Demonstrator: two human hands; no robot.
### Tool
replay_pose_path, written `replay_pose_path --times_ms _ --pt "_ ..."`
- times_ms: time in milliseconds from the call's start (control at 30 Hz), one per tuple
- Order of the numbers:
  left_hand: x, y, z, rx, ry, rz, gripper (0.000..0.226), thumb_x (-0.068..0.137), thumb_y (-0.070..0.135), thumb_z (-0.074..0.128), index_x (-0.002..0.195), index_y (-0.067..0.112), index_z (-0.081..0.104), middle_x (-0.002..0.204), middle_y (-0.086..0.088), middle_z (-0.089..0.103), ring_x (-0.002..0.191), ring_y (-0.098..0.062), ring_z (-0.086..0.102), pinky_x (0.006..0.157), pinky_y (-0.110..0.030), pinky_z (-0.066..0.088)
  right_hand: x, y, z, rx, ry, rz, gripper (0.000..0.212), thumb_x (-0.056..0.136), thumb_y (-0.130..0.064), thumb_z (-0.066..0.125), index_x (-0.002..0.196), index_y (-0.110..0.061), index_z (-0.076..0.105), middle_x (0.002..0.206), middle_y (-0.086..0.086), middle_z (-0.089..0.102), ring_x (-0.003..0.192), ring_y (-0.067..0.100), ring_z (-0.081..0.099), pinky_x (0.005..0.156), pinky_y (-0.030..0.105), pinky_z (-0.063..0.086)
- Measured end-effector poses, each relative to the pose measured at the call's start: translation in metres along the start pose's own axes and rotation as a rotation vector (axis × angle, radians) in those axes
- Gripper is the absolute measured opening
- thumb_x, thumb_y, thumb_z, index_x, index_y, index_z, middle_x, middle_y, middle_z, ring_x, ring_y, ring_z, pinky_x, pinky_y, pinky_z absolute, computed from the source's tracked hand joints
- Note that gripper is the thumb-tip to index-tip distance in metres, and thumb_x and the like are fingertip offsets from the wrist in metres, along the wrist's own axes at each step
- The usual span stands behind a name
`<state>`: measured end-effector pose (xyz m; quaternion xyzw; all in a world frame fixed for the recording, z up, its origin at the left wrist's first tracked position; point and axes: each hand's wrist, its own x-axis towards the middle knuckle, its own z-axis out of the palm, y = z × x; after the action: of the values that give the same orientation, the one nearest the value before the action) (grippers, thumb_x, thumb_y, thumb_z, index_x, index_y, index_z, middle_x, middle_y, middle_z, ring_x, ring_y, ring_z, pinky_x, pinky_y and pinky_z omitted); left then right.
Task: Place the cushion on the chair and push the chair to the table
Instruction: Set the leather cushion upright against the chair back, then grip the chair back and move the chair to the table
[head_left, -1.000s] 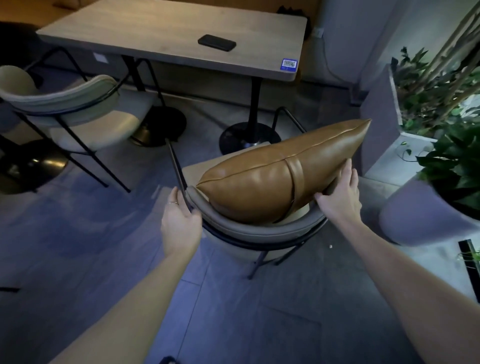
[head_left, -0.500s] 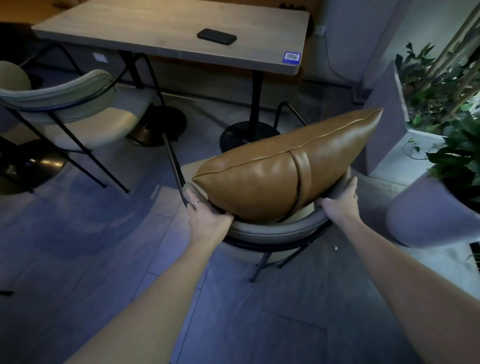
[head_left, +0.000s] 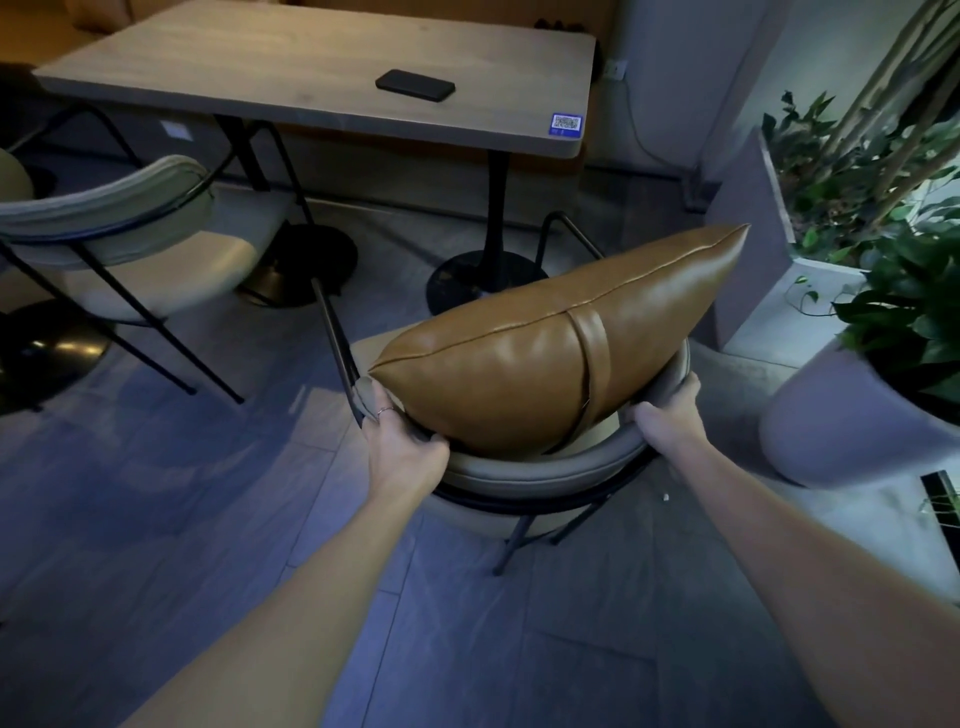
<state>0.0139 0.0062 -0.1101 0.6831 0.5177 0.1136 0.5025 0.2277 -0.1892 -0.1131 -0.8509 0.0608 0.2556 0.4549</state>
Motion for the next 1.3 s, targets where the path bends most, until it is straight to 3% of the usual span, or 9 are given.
replay_pose_path --times_ms 100,200,333,433,533,800,1000,1167,1300 --pt "0.013 -0.002 -0.017 0.013 -0.005 0.037 0.073 0.074 0.016 0.061 0.145 0.012 0.045 0.126 -0.01 0.057 0.121 -0.029 0.055 0.101 -0.041 0.048 -0.015 -0.003 0.014 -0.005 0.025 0.014 0.103 0.076 -0.031 0.066 0.161 -0.026 0.007 0.155 0.017 0.043 0.131 0.045 0.05 0.106 0.055 0.046" --pt "0.031 -0.004 -0.038 0.033 0.001 0.071 0.048 0.079 0.013 0.065 0.123 0.023 0.048 0.129 -0.009 0.057 0.121 -0.028 0.054 0.1 -0.038 0.046 -0.027 -0.007 0.034 0.011 0.037 0.031 0.103 0.081 -0.034 0.067 0.162 -0.031 0.003 0.16 0.016 0.036 0.137 0.045 0.044 0.111 0.058 0.041" --pt "0.058 -0.006 -0.066 0.082 -0.012 0.095 0.035 0.086 0.0 0.062 0.101 0.027 0.044 0.09 0.01 0.053 0.098 -0.022 0.052 0.082 -0.031 0.041 -0.046 -0.012 0.062 0.048 0.036 0.053 0.106 0.079 -0.026 0.071 0.162 -0.03 0.004 0.161 0.016 0.031 0.138 0.046 0.041 0.112 0.057 0.039" --pt "0.078 -0.011 -0.086 0.089 -0.023 0.143 0.056 0.085 -0.002 0.065 0.132 0.023 0.047 0.114 0.011 0.052 0.11 -0.018 0.049 0.09 -0.03 0.039 -0.056 -0.013 0.081 0.049 0.054 0.096 0.105 0.086 -0.021 0.072 0.164 -0.026 0.002 0.162 0.018 0.027 0.141 0.046 0.038 0.115 0.054 0.027" --pt "0.092 -0.011 -0.105 0.058 -0.054 0.165 0.074 0.086 0.002 0.068 0.152 0.019 0.037 0.125 0.007 0.05 0.116 -0.019 0.05 0.095 -0.032 0.04 -0.067 -0.014 0.102 0.071 0.091 0.111 0.105 0.086 -0.019 0.072 0.163 -0.027 0.003 0.162 0.019 0.026 0.139 0.048 0.039 0.111 0.053 0.033" --pt "0.133 -0.013 -0.155 0.04 -0.102 0.129 0.088 0.078 0.012 0.067 0.156 0.031 0.031 0.125 0.006 0.054 0.119 -0.028 0.054 0.103 -0.051 0.049 -0.097 -0.023 0.158 0.092 0.143 0.158 0.104 0.088 -0.018 0.074 0.163 -0.025 0.002 0.161 0.02 0.025 0.134 0.052 0.042 0.1 0.05 0.038" --pt "0.161 -0.024 -0.182 0.037 -0.128 0.125 0.089 0.086 0.003 0.069 0.159 0.029 0.025 0.123 0.007 0.051 0.115 -0.027 0.053 0.094 -0.043 0.05 -0.113 -0.031 0.182 0.156 0.159 0.19 0.095 0.088 -0.03 0.074 0.159 -0.023 0.012 0.155 0.02 0.033 0.13 0.05 0.046 0.1 0.05 0.04" --pt "0.158 -0.034 -0.181 -0.053 -0.147 0.196 0.102 0.079 0.005 0.08 0.16 0.025 0.02 0.121 0.022 0.05 0.124 -0.018 0.051 0.097 -0.033 0.042 -0.11 -0.034 0.171 0.117 0.138 0.181 0.1 0.076 -0.044 0.074 0.156 -0.025 0.018 0.145 0.02 0.052 0.126 0.045 0.052 0.105 0.055 0.044" --pt "0.136 -0.046 -0.18 -0.107 -0.184 0.104 0.128 0.068 0.024 0.09 0.164 0.031 0.006 0.156 0.003 0.043 0.141 -0.027 0.047 0.11 -0.047 0.045 -0.106 -0.037 0.155 0.123 0.088 0.169 0.113 0.078 -0.041 0.077 0.165 -0.032 0.004 0.157 0.016 0.046 0.139 0.042 0.045 0.114 0.052 0.036"
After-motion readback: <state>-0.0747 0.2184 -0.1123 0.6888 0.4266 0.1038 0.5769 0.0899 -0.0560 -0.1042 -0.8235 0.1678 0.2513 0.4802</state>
